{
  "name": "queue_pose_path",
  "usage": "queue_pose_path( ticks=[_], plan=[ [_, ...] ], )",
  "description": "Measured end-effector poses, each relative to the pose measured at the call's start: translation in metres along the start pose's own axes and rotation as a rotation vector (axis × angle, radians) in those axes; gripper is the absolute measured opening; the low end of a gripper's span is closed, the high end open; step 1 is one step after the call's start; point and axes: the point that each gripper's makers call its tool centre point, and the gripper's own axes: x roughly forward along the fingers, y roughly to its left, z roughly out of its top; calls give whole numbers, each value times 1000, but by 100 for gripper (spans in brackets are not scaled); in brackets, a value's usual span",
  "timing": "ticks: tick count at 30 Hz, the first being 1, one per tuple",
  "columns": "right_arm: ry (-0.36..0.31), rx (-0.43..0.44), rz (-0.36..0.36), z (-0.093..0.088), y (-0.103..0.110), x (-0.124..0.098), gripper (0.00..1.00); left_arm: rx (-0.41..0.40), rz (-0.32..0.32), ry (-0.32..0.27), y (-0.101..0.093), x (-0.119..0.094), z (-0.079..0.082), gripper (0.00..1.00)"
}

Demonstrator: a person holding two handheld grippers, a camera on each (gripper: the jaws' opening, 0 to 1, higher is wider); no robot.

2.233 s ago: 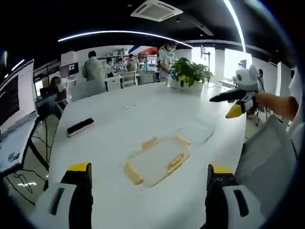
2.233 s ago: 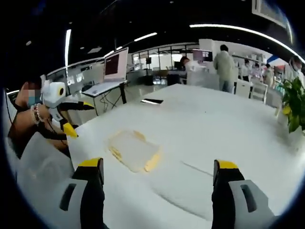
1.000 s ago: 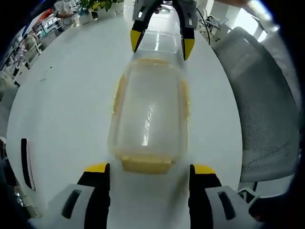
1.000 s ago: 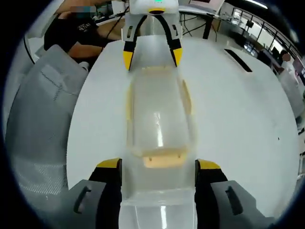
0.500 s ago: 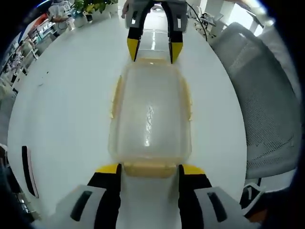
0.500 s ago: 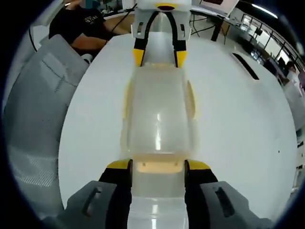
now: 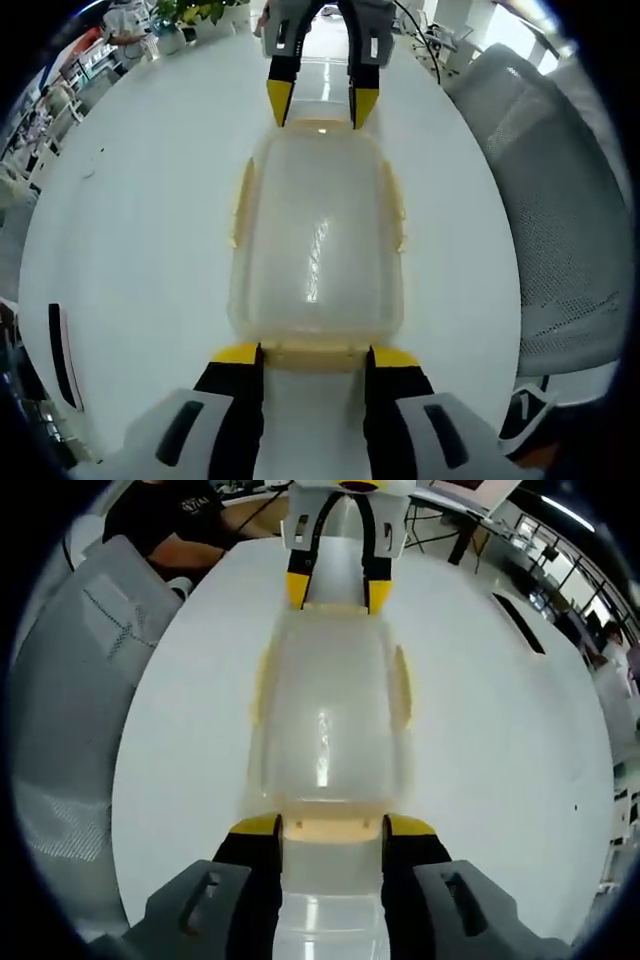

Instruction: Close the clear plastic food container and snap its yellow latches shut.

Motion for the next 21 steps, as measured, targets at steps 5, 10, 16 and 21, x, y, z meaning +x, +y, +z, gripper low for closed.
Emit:
queue_pose_path(
  ticks=[5, 10, 16, 21],
  plan=[
    [-12, 11, -8, -1, -1, 0, 34, -3, 1, 6, 0, 0, 0, 33],
    [9, 15, -7, 0, 1, 1, 34, 27, -2, 10, -1, -1, 0, 33],
    [-5, 18, 1, 4, 4, -6, 34, 25, -3, 23, -5, -10, -1, 33],
    [-51, 1, -13, 14, 0, -29, 34, 10, 24, 34, -4, -32, 6, 33]
  ],
)
